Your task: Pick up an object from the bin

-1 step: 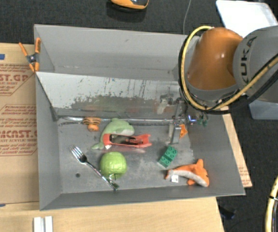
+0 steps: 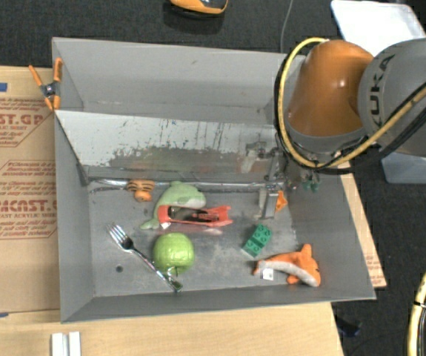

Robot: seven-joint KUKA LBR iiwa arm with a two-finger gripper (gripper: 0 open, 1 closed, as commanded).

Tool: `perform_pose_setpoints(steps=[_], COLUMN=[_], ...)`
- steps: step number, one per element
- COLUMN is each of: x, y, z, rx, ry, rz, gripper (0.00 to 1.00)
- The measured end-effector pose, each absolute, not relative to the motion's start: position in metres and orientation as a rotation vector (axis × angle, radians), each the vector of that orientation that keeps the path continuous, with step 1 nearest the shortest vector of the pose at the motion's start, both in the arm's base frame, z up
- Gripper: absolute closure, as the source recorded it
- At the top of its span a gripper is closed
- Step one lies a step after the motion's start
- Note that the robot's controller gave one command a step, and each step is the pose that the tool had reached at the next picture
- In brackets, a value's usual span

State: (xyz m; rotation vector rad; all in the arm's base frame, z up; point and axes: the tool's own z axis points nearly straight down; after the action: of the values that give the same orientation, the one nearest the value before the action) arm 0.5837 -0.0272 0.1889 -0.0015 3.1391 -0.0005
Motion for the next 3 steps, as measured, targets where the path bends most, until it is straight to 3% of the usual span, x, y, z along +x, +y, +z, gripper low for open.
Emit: perform_pose_setpoints(steps=[1, 2, 3], x=[0.57, 0.57, 0.58], y=[-0.036, -0.035, -0.068], z=[0.163, 0.147, 0.185], rx=[0.151, 0.29, 0.13], ry=[3.13, 3.127, 3.138], rz=[0.002, -0.001, 0.0], gripper=[0.0, 0.0, 0.0])
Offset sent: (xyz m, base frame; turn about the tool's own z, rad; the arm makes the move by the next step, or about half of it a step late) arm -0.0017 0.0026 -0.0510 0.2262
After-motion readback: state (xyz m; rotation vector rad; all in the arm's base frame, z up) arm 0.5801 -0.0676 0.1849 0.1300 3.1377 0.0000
